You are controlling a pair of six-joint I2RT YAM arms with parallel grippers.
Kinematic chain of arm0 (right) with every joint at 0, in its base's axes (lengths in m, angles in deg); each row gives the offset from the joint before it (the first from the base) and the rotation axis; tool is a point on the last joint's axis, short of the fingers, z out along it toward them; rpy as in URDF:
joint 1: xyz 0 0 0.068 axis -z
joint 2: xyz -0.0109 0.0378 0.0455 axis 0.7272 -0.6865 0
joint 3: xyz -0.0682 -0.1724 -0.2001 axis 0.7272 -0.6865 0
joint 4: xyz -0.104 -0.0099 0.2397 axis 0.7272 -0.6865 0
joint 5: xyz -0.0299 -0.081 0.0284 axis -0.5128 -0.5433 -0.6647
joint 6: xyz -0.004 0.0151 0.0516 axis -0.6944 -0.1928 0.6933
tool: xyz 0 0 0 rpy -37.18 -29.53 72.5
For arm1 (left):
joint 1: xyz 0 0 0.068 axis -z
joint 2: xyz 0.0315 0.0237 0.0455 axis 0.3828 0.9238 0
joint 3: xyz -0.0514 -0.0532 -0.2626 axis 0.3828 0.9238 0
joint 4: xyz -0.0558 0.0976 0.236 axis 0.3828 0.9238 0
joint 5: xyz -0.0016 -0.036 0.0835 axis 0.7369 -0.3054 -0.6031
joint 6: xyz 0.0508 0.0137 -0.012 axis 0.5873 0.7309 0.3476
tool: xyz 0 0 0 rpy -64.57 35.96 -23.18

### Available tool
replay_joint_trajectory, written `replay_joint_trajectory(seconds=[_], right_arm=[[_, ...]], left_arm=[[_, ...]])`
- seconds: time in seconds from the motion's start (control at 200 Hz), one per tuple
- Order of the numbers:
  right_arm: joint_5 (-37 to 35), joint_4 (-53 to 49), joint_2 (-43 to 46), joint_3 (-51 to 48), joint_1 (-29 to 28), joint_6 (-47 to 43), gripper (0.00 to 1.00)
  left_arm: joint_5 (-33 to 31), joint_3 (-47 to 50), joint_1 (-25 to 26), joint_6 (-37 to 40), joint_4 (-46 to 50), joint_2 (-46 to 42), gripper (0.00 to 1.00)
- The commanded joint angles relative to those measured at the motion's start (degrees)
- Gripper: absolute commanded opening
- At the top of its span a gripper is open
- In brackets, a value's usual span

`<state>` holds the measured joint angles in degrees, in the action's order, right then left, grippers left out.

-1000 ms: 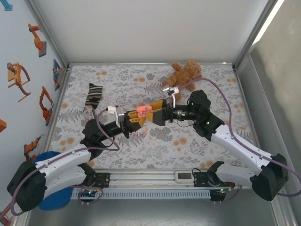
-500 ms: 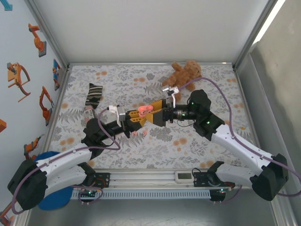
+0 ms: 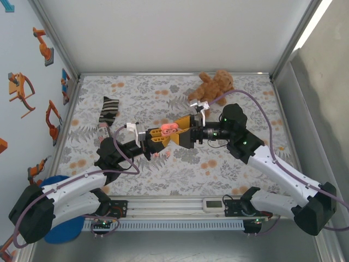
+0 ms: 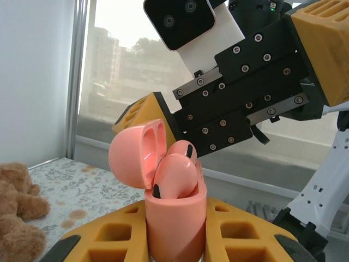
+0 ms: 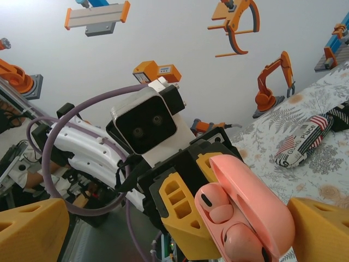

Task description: Insert wireless bluetooth earbuds into charging case

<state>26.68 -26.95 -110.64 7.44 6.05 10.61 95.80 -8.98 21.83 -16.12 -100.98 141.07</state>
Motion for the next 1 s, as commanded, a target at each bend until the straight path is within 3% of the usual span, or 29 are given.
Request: replay_joint_trajectory(seconds=[0.0,0.681,0.997], right_arm=[[0.7,-0.8,2.1,2.2,-0.4,-2.1,0.99],[-0.2,-3.3,3.0,2.2,-0.4,-4.1,1.0],[-6.1,-9.4,6.3,3.0,-0.4,-10.8,1.0]], left_arm=[[-0.2,-1.9,0.1,0.3,-1.1,-0.3,0.0],[-0.3,-2.0,0.1,0.4,-0.6,-0.1,0.0],[-0.3,-1.9,0.2,0.4,0.5,-1.0,0.0]])
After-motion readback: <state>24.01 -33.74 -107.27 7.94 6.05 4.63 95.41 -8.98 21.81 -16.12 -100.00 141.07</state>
